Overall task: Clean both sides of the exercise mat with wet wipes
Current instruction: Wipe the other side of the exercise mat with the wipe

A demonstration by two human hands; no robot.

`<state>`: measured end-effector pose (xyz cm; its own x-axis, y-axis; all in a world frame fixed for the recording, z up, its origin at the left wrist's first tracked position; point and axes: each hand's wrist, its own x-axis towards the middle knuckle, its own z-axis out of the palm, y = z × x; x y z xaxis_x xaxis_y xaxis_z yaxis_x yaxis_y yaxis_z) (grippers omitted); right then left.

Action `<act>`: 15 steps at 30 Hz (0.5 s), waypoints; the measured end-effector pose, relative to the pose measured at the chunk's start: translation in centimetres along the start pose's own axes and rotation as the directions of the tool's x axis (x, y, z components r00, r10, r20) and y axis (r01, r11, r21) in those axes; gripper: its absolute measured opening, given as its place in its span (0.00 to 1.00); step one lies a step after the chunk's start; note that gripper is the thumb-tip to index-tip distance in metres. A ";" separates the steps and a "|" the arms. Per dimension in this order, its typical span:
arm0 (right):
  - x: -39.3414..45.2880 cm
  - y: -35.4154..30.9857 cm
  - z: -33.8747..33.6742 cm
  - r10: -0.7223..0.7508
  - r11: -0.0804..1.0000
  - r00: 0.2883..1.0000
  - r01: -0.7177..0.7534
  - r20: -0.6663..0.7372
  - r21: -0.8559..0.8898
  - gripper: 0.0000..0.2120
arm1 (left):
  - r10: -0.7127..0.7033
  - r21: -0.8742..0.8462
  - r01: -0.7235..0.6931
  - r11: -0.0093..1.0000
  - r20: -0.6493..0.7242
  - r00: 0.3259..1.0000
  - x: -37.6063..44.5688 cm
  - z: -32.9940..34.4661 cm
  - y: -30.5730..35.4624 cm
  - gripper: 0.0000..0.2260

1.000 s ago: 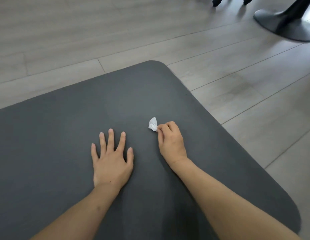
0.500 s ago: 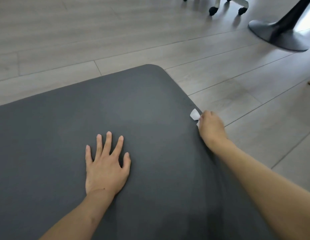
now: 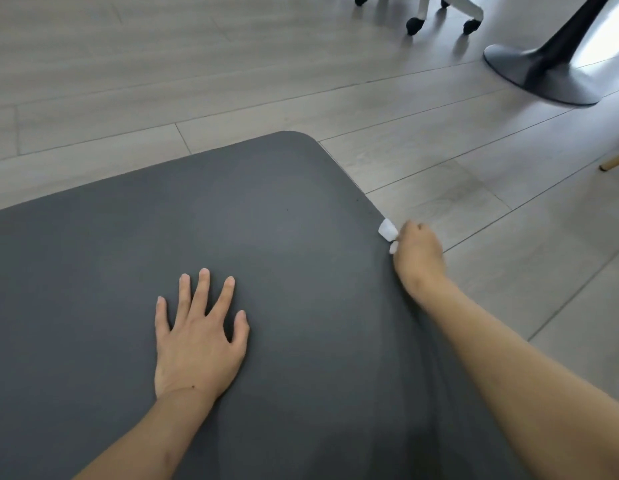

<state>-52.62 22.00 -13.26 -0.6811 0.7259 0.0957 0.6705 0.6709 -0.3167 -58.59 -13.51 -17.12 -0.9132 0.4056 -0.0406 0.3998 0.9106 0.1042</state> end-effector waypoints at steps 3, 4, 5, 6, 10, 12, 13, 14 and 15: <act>-5.6 -3.5 2.0 -0.093 0.995 0.995 0.094 -0.033 0.034 0.09 | -0.003 0.002 0.003 1.000 0.006 1.000 0.0 -0.1 0.0 0.31; -9.0 -5.3 3.1 -0.204 0.974 0.979 0.204 -0.014 0.094 0.09 | -0.004 0.001 0.004 1.000 0.007 1.000 0.0 -0.1 0.0 0.31; -12.8 -7.2 3.6 -0.347 0.930 0.936 0.336 0.056 0.145 0.07 | -0.004 -0.001 0.004 1.000 0.007 1.000 0.0 0.0 -0.1 0.31; -16.1 -8.3 3.9 -0.492 0.864 0.860 0.463 0.135 0.198 0.06 | -0.003 -0.004 0.003 1.000 0.008 1.000 0.0 0.0 -0.1 0.31; -12.8 -5.5 3.4 -0.653 0.756 0.744 0.628 0.140 0.186 0.02 | -0.005 -0.005 0.005 1.000 0.004 1.000 -0.1 0.1 -0.2 0.31; -6.1 -1.5 1.9 -0.386 0.922 0.919 0.381 0.081 0.067 0.02 | -0.004 0.006 0.004 1.000 0.001 1.000 0.0 -0.1 0.0 0.31; -3.6 0.5 1.0 -0.248 0.969 0.967 0.247 0.054 0.008 0.00 | -0.003 0.004 0.003 1.000 0.005 1.000 0.1 -0.1 0.1 0.31; -1.9 1.9 0.4 -0.127 0.992 0.992 0.127 0.006 -0.023 0.03 | -0.001 0.002 0.001 1.000 0.010 1.000 0.1 -0.2 0.2 0.31; -1.6 2.4 0.0 -0.029 0.999 0.999 0.029 -0.026 -0.036 0.05 | 0.001 -0.002 -0.001 1.000 0.014 1.000 0.1 -0.2 0.1 0.31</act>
<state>-49.93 22.47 -14.22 -0.6928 0.7095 0.1292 0.6609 0.6963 -0.2800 -58.65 -13.36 -16.92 -0.9115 0.4077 -0.0544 0.4007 0.9100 0.1062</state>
